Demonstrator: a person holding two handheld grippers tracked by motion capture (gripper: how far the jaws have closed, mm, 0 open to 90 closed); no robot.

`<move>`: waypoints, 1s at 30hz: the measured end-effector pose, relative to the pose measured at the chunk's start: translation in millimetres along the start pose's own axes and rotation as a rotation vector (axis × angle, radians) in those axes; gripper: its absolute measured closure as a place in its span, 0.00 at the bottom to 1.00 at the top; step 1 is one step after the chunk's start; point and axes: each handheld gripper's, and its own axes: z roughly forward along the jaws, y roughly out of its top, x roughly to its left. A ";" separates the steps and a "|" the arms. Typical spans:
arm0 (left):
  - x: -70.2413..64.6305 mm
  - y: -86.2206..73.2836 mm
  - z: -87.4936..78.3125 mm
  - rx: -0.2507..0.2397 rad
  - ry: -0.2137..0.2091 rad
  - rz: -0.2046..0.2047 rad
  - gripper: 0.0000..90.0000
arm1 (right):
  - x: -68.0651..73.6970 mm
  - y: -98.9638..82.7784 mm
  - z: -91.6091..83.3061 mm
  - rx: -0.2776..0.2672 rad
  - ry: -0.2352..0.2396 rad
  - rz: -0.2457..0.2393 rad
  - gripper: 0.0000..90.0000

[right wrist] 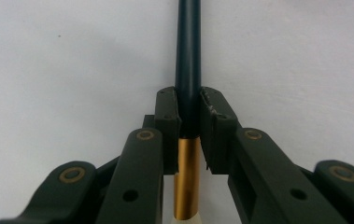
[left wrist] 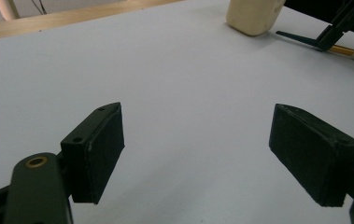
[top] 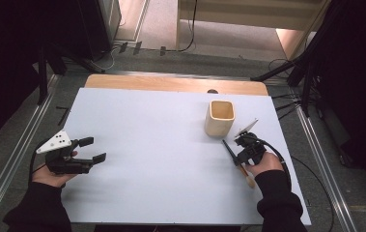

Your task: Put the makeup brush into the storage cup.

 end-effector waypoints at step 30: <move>-2.2 4.0 0.3 -0.012 -0.057 -0.048 0.21 | 18.6 -17.2 -48.7 -0.360 0.226 -0.146 0.89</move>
